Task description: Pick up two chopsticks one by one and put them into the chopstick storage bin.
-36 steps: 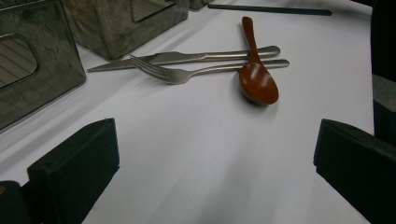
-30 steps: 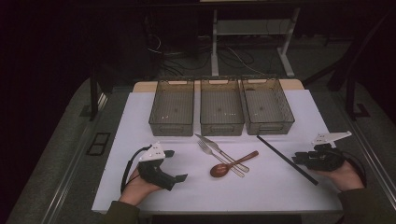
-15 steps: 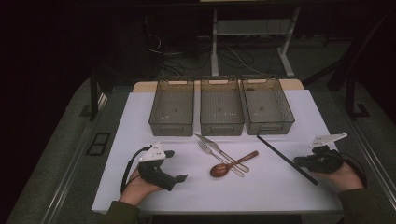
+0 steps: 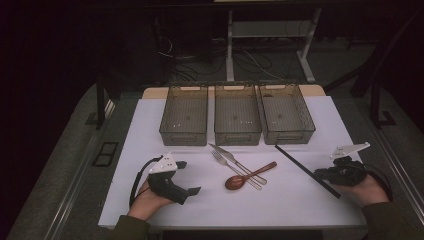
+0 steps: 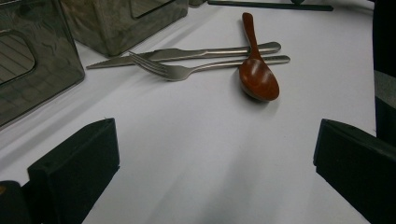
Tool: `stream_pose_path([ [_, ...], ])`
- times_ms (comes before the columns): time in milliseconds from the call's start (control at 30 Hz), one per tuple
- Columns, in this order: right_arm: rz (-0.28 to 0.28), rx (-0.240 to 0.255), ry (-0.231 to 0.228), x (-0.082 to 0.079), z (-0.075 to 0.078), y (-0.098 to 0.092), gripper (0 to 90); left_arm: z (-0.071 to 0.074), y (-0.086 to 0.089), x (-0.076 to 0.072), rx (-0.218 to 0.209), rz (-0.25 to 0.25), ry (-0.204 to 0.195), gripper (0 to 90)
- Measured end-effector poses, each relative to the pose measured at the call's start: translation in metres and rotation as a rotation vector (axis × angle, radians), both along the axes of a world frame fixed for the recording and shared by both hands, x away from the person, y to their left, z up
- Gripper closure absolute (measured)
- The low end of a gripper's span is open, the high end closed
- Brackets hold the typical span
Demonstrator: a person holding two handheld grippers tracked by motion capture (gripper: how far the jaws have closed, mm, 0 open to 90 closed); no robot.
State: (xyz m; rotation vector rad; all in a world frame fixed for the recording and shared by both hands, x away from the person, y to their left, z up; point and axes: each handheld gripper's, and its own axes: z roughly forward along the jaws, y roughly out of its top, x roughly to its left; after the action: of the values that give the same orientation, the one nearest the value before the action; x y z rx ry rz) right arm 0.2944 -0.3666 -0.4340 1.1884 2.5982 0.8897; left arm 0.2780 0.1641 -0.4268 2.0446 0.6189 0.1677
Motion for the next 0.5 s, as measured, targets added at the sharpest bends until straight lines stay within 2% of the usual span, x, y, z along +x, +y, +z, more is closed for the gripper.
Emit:
stream_pose_path([
  [500,-0.007,-0.008,0.001,-0.0013,0.0004,-0.0012,81.0,-0.0003,0.0000,0.0001,0.000,0.000,0.002,0.0],
])
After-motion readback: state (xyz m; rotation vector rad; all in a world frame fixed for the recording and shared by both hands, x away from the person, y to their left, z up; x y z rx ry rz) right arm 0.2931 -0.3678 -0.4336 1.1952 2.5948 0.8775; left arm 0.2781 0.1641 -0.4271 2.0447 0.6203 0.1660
